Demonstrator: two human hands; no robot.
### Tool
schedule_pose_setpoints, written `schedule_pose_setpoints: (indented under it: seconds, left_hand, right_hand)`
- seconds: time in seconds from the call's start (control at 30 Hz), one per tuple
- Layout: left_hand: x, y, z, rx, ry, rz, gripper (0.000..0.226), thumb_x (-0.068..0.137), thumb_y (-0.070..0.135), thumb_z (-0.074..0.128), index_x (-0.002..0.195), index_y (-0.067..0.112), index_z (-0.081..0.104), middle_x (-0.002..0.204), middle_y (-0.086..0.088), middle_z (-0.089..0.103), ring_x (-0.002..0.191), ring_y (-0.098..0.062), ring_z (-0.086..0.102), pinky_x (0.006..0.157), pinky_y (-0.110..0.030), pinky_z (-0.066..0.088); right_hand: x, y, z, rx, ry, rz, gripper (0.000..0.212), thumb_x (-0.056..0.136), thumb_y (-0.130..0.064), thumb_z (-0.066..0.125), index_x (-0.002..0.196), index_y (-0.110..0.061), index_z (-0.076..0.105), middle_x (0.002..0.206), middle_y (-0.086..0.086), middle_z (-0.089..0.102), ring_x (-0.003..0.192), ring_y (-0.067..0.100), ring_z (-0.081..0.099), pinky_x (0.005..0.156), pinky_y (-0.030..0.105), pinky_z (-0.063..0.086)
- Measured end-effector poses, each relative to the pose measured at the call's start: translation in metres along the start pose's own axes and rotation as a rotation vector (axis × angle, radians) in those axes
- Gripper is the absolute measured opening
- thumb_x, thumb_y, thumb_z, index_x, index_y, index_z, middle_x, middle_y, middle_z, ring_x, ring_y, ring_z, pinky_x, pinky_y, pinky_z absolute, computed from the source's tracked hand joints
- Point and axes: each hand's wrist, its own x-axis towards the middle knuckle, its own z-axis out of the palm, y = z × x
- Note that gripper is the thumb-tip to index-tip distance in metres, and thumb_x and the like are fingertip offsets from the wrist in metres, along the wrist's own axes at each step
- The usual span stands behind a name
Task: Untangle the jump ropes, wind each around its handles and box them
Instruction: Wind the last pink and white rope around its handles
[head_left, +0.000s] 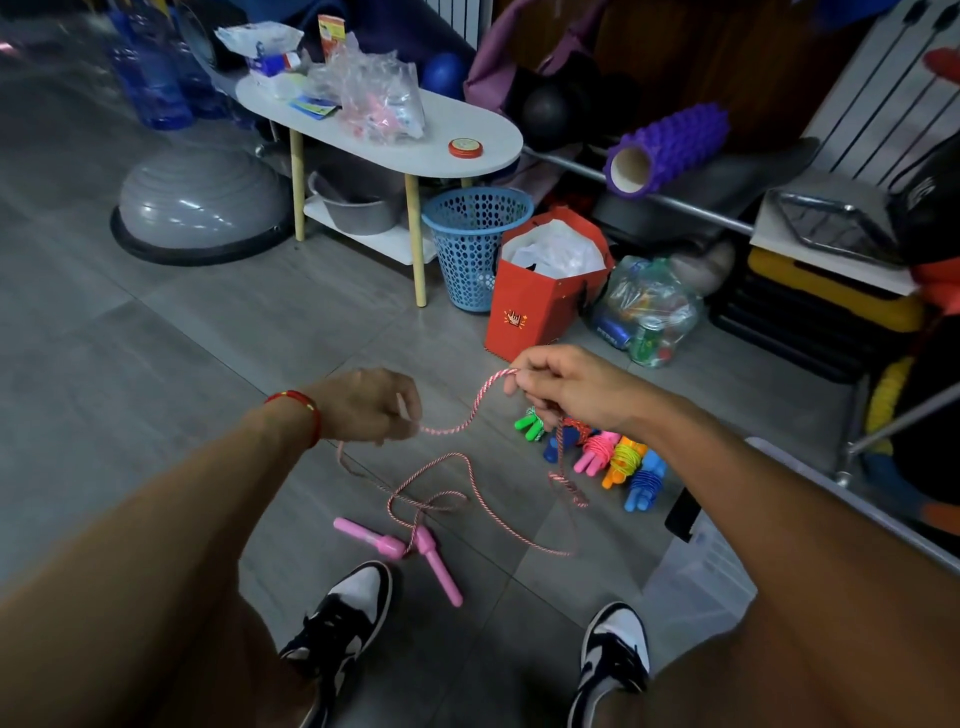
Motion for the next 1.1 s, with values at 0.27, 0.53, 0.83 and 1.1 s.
schedule_pose_setpoints:
  seconds: [0.27, 0.53, 0.83, 1.1]
  left_hand:
    - [-0.005, 0.061, 0.022, -0.797, -0.198, 0.217, 0.037, 0.098, 0.026, 0.060, 0.125, 0.001, 0.060, 0.085, -0.008, 0.065, 0.083, -0.022, 0.065, 0.088, -0.030, 0.054]
    - [-0.001, 0.018, -0.016, -0.709, 0.517, -0.094, 0.041, 0.102, 0.041, 0.052, 0.083, 0.009, 0.068, 0.059, -0.001, 0.041, 0.056, -0.019, 0.045, 0.068, -0.040, 0.049]
    - [0.010, -0.035, -0.027, -0.478, 0.892, -0.481, 0.037, 0.104, 0.037, 0.046, 0.091, 0.009, 0.067, 0.092, -0.019, 0.068, 0.085, -0.039, 0.067, 0.086, -0.048, 0.058]
    - [0.007, 0.018, 0.014, -0.339, 0.196, -0.070, 0.025, 0.099, 0.014, 0.057, 0.122, 0.021, 0.064, 0.127, 0.008, 0.062, 0.123, -0.011, 0.055, 0.106, -0.025, 0.041]
  right_hand:
    - [0.002, -0.003, 0.019, -0.055, -0.064, 0.019, 0.031, 0.109, -0.018, 0.040, 0.092, -0.015, 0.066, 0.054, -0.008, 0.052, 0.045, 0.006, 0.043, 0.052, 0.026, 0.038]
    - [-0.008, 0.021, -0.015, 0.016, -0.066, 0.135, 0.029, 0.107, -0.026, 0.046, 0.089, -0.006, 0.056, 0.058, -0.003, 0.042, 0.060, 0.020, 0.046, 0.059, 0.023, 0.046]
    - [-0.011, 0.019, -0.031, -0.126, -0.014, 0.071, 0.033, 0.105, -0.029, 0.049, 0.082, -0.009, 0.061, 0.066, -0.008, 0.065, 0.061, 0.007, 0.064, 0.062, 0.017, 0.048]
    - [-0.009, 0.003, -0.004, -0.180, -0.075, -0.003, 0.031, 0.105, -0.030, 0.051, 0.084, -0.012, 0.066, 0.060, -0.020, 0.062, 0.062, 0.007, 0.061, 0.065, 0.023, 0.050]
